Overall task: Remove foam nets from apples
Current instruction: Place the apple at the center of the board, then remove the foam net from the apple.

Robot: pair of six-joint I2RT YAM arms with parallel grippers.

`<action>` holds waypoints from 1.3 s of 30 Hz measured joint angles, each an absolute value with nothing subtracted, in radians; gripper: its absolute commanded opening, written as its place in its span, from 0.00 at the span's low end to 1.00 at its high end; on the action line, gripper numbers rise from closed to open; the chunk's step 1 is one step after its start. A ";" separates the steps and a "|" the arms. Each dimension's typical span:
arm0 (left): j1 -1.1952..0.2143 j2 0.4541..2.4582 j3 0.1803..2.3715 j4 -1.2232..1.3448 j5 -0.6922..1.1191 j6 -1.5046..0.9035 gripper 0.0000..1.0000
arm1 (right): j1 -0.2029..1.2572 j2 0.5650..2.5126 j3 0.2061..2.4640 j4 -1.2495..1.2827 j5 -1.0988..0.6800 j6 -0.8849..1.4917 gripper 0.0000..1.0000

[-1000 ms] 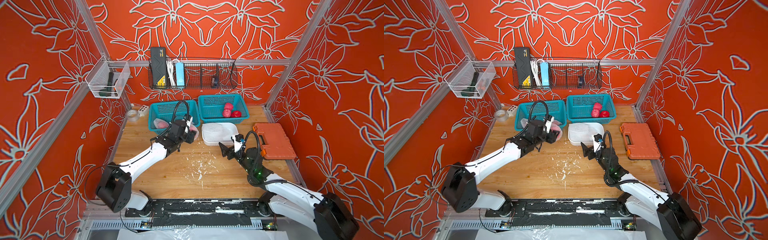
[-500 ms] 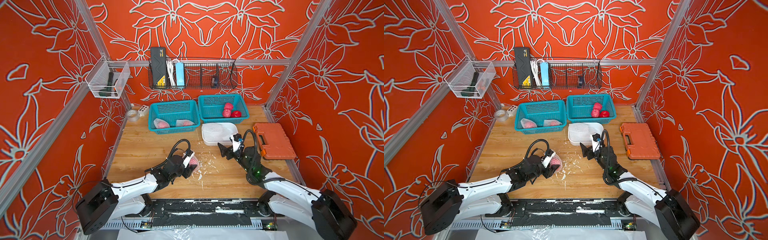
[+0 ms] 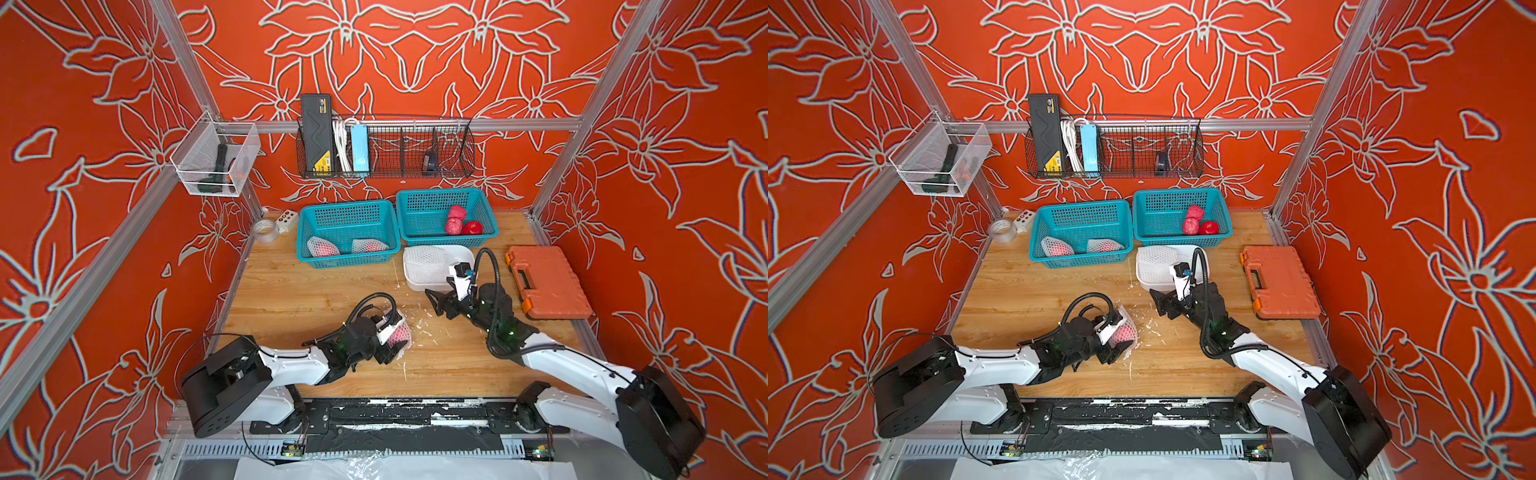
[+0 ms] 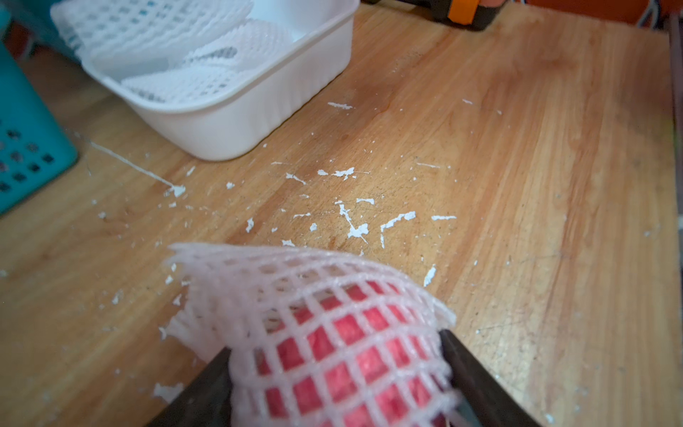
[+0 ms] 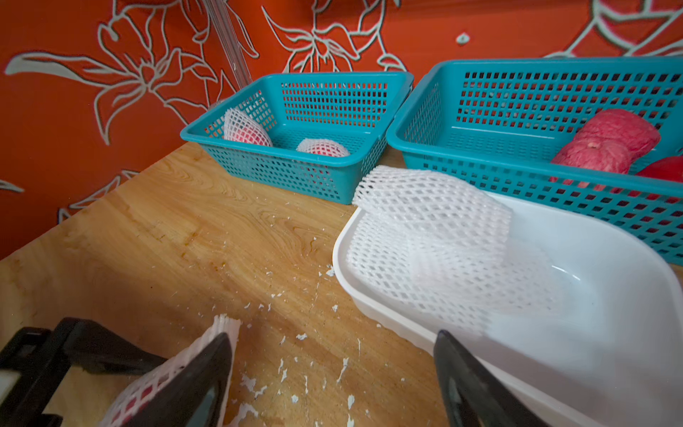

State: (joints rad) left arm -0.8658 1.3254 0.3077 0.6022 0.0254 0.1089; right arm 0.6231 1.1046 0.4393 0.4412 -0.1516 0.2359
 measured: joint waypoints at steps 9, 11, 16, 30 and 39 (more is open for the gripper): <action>-0.870 1.177 0.279 0.612 0.039 0.106 0.98 | 0.623 1.099 0.520 0.280 -0.196 0.254 0.86; -0.871 1.073 0.235 0.616 0.039 0.104 0.98 | 0.623 1.104 0.566 0.221 -0.221 0.255 0.86; -0.859 0.820 0.134 0.636 -0.027 0.042 0.98 | 0.625 1.164 0.740 0.062 -0.323 0.256 0.84; -0.378 0.836 0.136 0.488 0.121 -0.371 0.96 | 0.778 1.590 1.103 -0.357 -0.418 0.249 0.78; -0.378 0.839 0.136 0.476 0.142 -0.406 0.97 | 0.841 1.755 1.177 -0.443 -0.393 0.255 0.75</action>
State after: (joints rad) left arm -0.3779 0.8394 0.1364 0.4759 0.1425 -0.4061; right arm 0.8406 1.7546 1.1767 -0.4427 -0.3927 0.2554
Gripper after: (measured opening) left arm 0.965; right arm 0.759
